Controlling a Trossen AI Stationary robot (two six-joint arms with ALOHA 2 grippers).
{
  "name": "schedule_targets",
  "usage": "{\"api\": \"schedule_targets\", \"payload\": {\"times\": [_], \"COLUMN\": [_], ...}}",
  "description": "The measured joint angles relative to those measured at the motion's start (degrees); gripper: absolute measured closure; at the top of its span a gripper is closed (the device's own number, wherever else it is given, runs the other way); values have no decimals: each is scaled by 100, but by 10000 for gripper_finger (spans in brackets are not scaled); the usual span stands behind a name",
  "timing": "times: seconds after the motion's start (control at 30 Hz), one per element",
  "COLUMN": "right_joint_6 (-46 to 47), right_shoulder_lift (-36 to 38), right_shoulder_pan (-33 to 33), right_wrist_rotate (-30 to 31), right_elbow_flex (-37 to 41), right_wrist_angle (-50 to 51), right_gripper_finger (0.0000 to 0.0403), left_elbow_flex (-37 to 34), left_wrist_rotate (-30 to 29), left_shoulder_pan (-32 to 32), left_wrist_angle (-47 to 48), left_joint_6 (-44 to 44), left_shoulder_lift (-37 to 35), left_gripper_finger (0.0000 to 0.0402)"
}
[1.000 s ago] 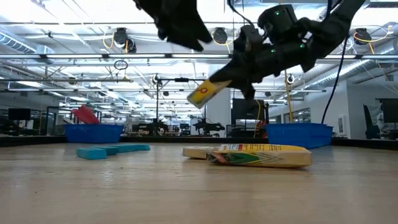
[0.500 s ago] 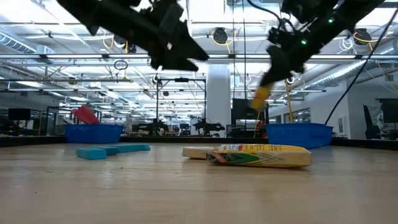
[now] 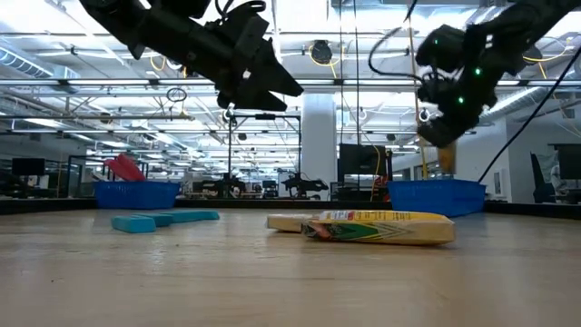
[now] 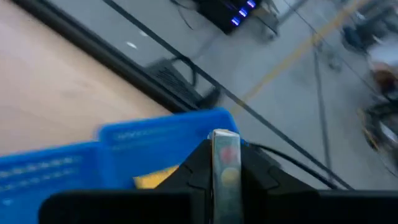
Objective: Pick & Place School Supplies
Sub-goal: Put the yellow crayon box into the top right blue basket
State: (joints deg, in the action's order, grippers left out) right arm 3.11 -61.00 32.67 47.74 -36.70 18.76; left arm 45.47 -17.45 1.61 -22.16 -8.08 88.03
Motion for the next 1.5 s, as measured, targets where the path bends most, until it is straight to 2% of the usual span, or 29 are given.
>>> {"api": "schedule_targets", "payload": {"times": [0.23,0.47,0.6,0.83,0.97,1.17,1.33,1.5], "right_joint_6": [-410,-1180,-1436,-1381,-1204,-649,-412,-206], "right_shoulder_lift": [-26,-26,-23,-26,-25,-23,-23,19], "right_shoulder_pan": [959,1412,1425,1423,1425,1424,1423,1423], "right_wrist_rotate": [-482,-1037,-1040,-1066,-1339,-1399,-2081,-2602], "right_elbow_flex": [513,1037,1228,1249,1249,1249,1249,1249], "right_wrist_angle": [-688,-1870,-2272,-2323,-2323,-2335,-2469,-2704], "right_gripper_finger": [369,363,351,332,298,236,206,196], "left_elbow_flex": [0,0,0,0,0,0,0,0], "left_wrist_rotate": [0,-2,0,-1,-2,-2,-2,-2], "left_shoulder_pan": [2,-8,-9,-7,-9,-7,-7,-7], "left_wrist_angle": [5,-9,-4,0,3,11,11,14], "left_joint_6": [-4,-21,-58,-113,-113,-113,-113,-115], "left_shoulder_lift": [0,0,0,0,0,0,0,0], "left_gripper_finger": [78,78,78,78,78,78,78,78]}}
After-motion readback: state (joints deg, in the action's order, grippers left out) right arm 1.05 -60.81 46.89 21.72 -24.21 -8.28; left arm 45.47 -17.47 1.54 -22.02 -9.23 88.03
